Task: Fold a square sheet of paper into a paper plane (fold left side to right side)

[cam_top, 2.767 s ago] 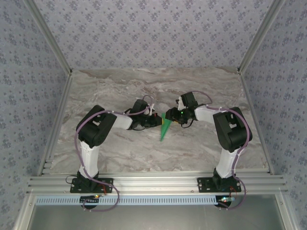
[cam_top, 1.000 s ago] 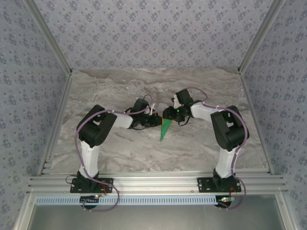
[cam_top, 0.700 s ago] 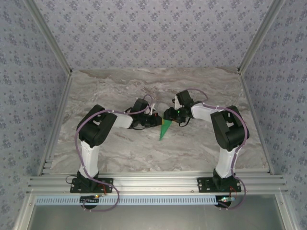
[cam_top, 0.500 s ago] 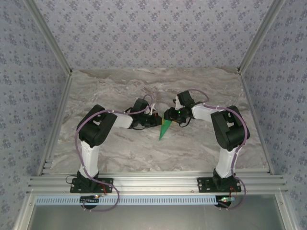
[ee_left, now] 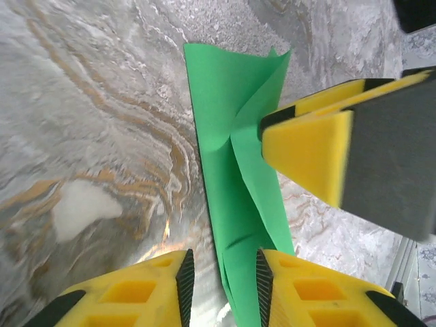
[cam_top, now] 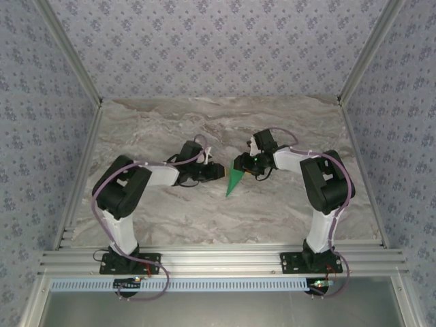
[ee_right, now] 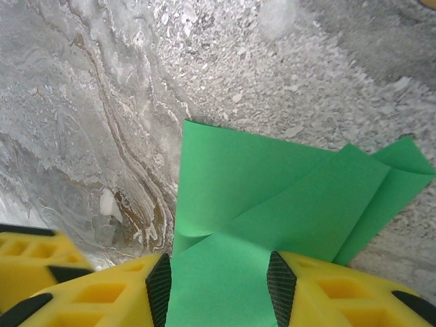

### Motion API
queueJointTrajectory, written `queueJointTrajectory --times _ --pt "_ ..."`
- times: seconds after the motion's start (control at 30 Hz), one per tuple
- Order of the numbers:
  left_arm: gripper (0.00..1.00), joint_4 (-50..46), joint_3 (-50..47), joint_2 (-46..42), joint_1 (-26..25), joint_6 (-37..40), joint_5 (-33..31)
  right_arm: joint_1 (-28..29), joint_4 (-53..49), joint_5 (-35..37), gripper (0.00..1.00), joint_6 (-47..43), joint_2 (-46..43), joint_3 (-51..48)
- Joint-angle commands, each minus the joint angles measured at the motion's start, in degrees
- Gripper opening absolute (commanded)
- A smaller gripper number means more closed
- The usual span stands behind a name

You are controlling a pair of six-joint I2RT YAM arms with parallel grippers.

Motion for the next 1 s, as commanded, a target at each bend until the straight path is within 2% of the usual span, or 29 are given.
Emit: queueJointTrajectory --times 0.0,0.2,0.37,0.57,0.97 --pt "0.30 -0.5 -2.0 -5.3 -0.6 0.4 0.8 -0.5 -3.7 3.1 0.48 0.5 2.8 -2.0" --pt "0.26 2.4 -1.9 -7.3 -5.8 -3.0 4.0 -0.4 -3.7 2.9 0.48 0.4 3.0 -1.9" --pt "0.26 1.1 0.8 -4.6 -9.2 -3.4 3.1 -0.3 -3.7 2.7 0.48 0.4 3.1 -1.8" --pt "0.26 0.3 3.0 -0.4 -9.5 -3.2 2.8 0.0 -3.8 2.6 0.48 0.3 3.0 -1.6" --pt "0.26 0.7 1.2 1.5 -10.1 -3.6 1.8 0.1 -4.3 2.4 0.48 0.3 2.8 -1.2"
